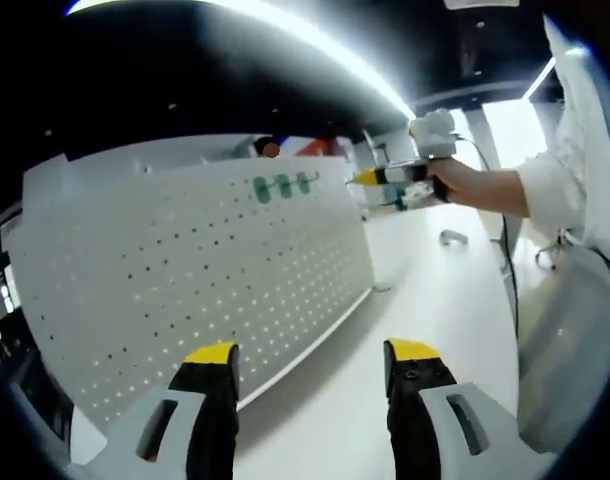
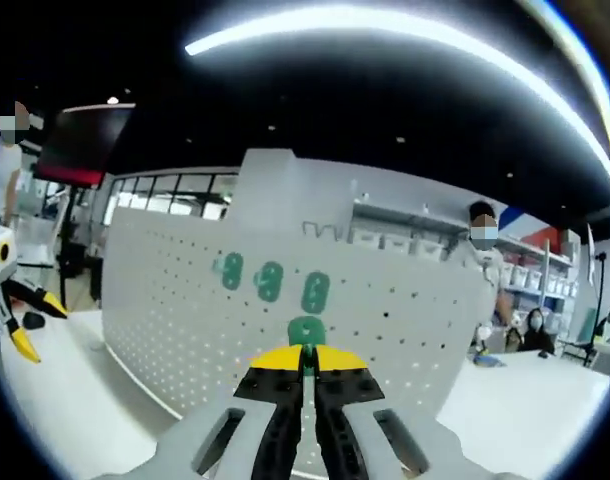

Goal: Insert the hook assembly into the mounting plate slot until the hook locks in place.

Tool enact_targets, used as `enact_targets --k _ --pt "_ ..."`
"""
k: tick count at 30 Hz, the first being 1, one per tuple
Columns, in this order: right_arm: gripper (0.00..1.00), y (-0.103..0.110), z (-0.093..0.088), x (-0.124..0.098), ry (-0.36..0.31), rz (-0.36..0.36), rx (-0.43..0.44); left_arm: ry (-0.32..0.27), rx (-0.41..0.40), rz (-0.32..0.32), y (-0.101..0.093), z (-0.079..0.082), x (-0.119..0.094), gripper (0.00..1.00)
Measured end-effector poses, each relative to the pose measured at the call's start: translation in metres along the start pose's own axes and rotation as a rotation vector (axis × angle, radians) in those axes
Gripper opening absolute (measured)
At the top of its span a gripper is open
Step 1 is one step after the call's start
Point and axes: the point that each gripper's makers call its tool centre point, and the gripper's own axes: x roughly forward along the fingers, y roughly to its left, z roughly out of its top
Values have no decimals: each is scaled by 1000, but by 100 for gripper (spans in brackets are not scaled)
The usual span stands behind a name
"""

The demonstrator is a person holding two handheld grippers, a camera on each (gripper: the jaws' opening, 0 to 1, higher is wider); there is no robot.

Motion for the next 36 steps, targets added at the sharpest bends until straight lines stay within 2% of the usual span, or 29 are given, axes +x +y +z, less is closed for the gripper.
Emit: enact_targets --k 7,15,36 --pt "0 -16 4 5 -20 -63 7 0 -1 2 1 -1 -1 60" --pt "0 -24 12 11 -50 -118 11 2 -4 -2 1 -2 0 59" --pt "0 -36 20 45 -90 -160 76 6 -6 7 4 -4 -1 59"
